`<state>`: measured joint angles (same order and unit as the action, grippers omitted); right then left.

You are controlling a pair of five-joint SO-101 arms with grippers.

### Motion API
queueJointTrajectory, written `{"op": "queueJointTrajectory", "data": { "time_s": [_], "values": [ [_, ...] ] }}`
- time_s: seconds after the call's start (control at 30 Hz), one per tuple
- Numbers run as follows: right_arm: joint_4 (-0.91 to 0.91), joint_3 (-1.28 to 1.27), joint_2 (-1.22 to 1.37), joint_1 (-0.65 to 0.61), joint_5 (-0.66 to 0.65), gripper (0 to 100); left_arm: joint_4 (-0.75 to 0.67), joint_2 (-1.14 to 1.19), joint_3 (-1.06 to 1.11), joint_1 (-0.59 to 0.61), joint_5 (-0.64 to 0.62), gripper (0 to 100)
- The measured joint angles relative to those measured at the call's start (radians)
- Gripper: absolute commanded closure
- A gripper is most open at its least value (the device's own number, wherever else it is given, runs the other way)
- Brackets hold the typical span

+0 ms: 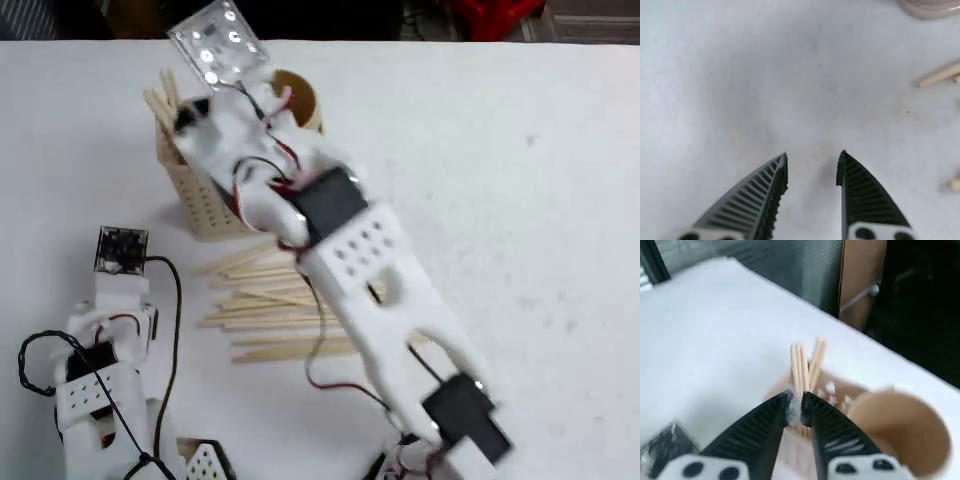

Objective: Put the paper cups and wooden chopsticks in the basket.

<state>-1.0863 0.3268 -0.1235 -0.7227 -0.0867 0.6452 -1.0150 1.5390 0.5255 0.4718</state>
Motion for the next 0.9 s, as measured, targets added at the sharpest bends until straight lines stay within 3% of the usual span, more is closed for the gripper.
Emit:
{"op": "queueJointTrajectory", "data": {
  "time_s": [0.2,0.33,0.43,0.63,0.8,0.9],
  "values": [
    [-0.396,0.006,-0.164,0.021,-0.018,92.5,0.0,0.0,0.0,0.0,0.0,83],
    [-0.58,-0.003,-0.166,0.023,-0.216,92.5,0.0,0.0,0.0,0.0,0.0,83],
    [-0.606,-0.101,-0.169,0.021,-0.358,92.1,0.0,0.0,0.0,0.0,0.0,83],
    [-0.427,-0.496,-0.166,0.021,-0.489,91.5,0.0,0.0,0.0,0.0,0.0,83],
    [-0.155,-0.809,-0.15,0.018,-0.511,80.0,0.0,0.0,0.0,0.0,0.0,83],
    [-0.018,-0.931,-0.15,0.021,-0.54,80.0,0.0,0.0,0.0,0.0,0.0,83]
  ]
}}
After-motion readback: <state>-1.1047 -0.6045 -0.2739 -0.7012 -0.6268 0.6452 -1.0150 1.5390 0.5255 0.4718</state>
